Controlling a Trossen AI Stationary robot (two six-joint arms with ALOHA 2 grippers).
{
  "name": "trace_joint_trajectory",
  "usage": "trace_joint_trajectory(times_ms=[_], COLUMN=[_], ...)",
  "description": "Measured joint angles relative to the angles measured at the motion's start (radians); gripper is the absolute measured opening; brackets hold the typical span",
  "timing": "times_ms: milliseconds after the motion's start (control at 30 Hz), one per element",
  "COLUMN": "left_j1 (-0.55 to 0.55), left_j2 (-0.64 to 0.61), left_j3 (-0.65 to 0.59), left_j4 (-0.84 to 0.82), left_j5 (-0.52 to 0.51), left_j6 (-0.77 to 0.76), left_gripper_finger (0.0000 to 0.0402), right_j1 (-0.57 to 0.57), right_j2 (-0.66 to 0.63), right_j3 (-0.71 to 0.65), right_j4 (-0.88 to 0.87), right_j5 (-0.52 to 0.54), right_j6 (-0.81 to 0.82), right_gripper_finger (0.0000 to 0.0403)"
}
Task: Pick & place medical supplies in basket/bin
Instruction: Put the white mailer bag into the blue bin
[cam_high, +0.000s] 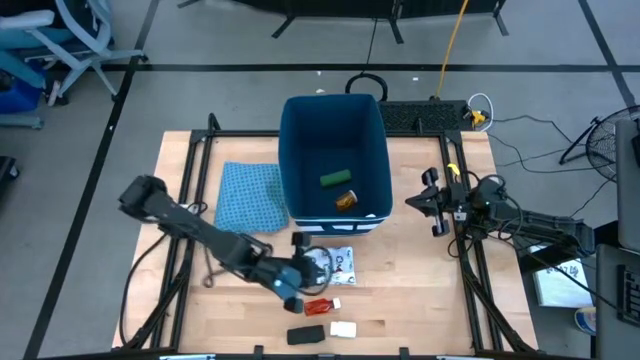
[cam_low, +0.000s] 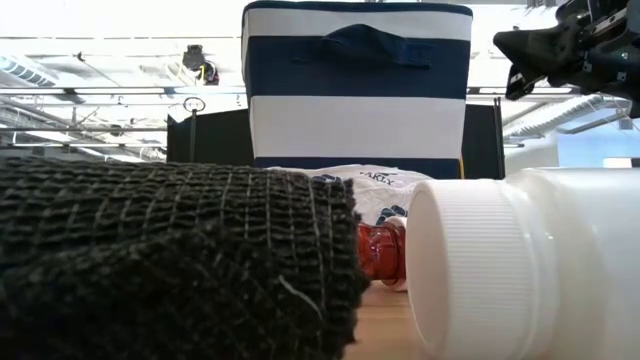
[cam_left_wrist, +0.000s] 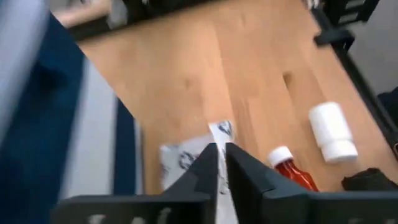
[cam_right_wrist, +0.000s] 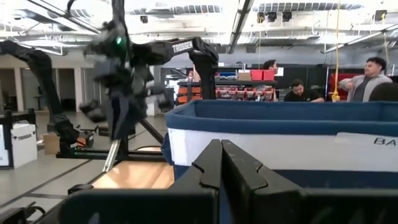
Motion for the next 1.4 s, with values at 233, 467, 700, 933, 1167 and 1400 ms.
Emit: trace_joint_trajectory(times_ms=[233, 467, 700, 933, 1167, 1400], left_j1=[-0.001, 0.0, 0.023, 0.047, 0.051, 0.05], left_j2=[0.127, 0.215, 0.27, 0.323, 0.332, 0.332], left_j3=[0.0, -0.001, -0.001, -0.001, 0.001, 0.001], left_j4=[-0.007, -0.013, -0.027, -0.05, -0.051, -0.043], left_j5=[0.05, 0.083, 0.043, 0.045, 0.048, 0.085], left_j6=[-0.172, -0.201, -0.188, -0.176, -0.172, -0.173], left_gripper_finger=[0.0189, 0.032, 0.0345, 0.0315, 0.0256, 0.0125], right_j1=[0.0, 0.0, 0.0, 0.0, 0.0, 0.0], right_j2=[0.001, 0.002, 0.002, 0.002, 0.002, 0.002], right_j3=[-0.001, -0.001, -0.001, -0.001, -0.001, -0.001], right_j4=[-0.011, -0.027, -0.042, -0.074, -0.079, -0.079], right_j5=[0.0, 0.001, 0.002, 0.002, 0.002, 0.002], right_j6=[0.046, 0.049, 0.035, 0.038, 0.043, 0.043], right_gripper_finger=[0.0, 0.0, 0.0, 0.0, 0.0, 0.0])
